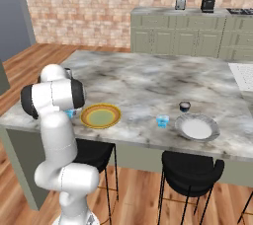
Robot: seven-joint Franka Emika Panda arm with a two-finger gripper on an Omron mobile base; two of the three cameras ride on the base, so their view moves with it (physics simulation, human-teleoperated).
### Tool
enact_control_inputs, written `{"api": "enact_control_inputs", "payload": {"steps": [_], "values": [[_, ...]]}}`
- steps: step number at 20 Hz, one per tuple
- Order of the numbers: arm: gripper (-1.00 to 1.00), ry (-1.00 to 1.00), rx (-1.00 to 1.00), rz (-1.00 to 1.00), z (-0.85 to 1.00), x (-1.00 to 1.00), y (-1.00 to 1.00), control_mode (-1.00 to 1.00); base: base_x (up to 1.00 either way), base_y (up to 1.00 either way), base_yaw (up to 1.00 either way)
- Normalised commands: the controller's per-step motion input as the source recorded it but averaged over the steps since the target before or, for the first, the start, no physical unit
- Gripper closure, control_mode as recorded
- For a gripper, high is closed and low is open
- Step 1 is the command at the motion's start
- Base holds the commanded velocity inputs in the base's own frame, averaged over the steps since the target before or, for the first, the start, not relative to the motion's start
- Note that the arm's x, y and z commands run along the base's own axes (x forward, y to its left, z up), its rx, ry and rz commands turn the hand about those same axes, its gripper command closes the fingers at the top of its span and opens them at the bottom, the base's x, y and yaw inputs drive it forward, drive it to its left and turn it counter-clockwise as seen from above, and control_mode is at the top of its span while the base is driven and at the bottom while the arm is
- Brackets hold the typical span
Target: Place two yogurt containers on each plate.
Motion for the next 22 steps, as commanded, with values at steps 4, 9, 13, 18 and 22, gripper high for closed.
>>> {"api": "enact_control_inputs", "payload": {"steps": [4,9,13,18,22], "values": [[-1.00,0.00,0.00,0.00,-0.12,0.13,0.03,-1.00,0.00,0.00,0.00],[-1.00,0.00,0.00,0.00,-0.12,0.17,0.01,-1.00,0.00,0.00,0.00],[-1.00,0.00,0.00,0.00,-0.08,0.20,0.01,-1.00,0.00,0.00,0.00],[1.00,0.00,0.00,0.00,-0.09,0.12,0.05,-1.00,0.00,0.00,0.00],[1.00,0.00,0.00,0.00,-0.07,0.06,0.12,-1.00,0.00,0.00,0.00]]}}
